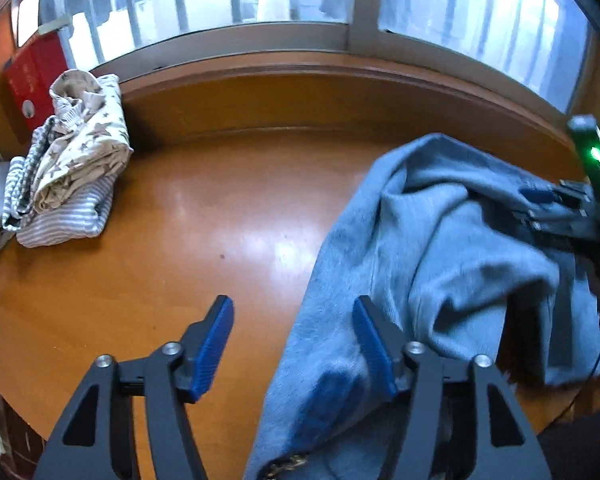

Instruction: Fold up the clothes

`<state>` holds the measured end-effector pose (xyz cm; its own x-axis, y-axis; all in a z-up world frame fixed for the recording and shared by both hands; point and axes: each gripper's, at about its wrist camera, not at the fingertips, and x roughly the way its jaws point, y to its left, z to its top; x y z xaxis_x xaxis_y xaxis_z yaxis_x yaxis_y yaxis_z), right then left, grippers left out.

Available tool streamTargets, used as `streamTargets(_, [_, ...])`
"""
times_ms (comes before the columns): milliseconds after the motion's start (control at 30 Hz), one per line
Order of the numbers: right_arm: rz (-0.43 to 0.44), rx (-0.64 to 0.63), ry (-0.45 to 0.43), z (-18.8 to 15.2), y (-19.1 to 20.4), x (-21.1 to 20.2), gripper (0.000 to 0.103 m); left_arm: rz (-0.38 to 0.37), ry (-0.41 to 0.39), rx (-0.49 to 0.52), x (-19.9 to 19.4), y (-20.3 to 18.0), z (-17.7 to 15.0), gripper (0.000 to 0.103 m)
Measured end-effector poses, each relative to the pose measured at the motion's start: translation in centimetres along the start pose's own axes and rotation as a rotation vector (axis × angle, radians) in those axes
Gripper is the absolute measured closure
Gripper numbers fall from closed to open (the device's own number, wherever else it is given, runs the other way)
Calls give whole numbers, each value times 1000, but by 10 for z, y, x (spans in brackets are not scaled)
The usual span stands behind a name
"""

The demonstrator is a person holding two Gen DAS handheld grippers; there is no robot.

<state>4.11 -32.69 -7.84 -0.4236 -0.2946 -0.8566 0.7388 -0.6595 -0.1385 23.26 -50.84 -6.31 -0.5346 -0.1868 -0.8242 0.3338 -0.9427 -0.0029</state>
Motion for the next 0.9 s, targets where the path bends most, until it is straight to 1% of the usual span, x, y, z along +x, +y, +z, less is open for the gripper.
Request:
streamTargets(100, [-12, 8, 25, -2, 3, 9, 49, -22, 30, -3, 12, 1, -5, 41])
streamTargets(133, [-23, 12, 25, -2, 4, 11, 56, -39, 31, -18, 16, 1, -6, 44])
streamTargets(167, [-43, 19, 19, -3, 4, 10, 64, -58, 34, -29, 19, 1, -6, 57])
streamTargets(200, [-65, 26, 13, -4, 3, 10, 78, -76, 42, -32, 22, 1, -5, 71])
streamTargets(233, [-63, 53, -1, -5, -2, 6, 83, -86, 49, -34, 24, -1, -4, 93])
streamTargets(267, [-43, 94, -20, -6, -9, -1, 85, -70, 43, -22, 24, -5, -1, 96])
streamTargets(300, [-24, 135, -40, -8, -16, -7, 88, -34, 25, 0, 22, -11, 3, 96])
streamTargets(367, [4, 212, -77, -11, -30, -20, 90, 53, -27, 57, 12, -23, 15, 96])
streamTargets(467, [5, 305, -124, -21, -49, -37, 90, 111, -107, 99, -8, -41, 36, 96])
streamTargets(533, [-26, 338, -134, -29, -61, -42, 90, 141, -151, 115, -17, -54, 50, 96])
streamTargets(600, [-63, 387, -122, -34, -73, -41, 91, 148, -173, 130, -20, -69, 62, 96])
streamTargets(633, [-67, 417, -116, -37, -79, -40, 91, 147, -174, 140, -20, -76, 66, 96])
streamTargets(700, [-58, 471, -110, -44, -93, -39, 91, 145, -172, 157, -20, -92, 73, 95])
streamTargets(767, [-49, 488, -102, -49, -99, -40, 90, 147, -162, 166, -18, -109, 78, 92])
streamTargets(800, [-44, 497, -96, -51, -100, -42, 89, 153, -160, 172, -17, -118, 79, 91])
streamTargets(833, [-40, 506, -90, -53, -101, -43, 83, 160, -159, 179, -16, -125, 79, 88])
streamTargets(900, [-39, 516, -95, -51, -98, -48, 77, 166, -161, 199, -15, -136, 77, 87])
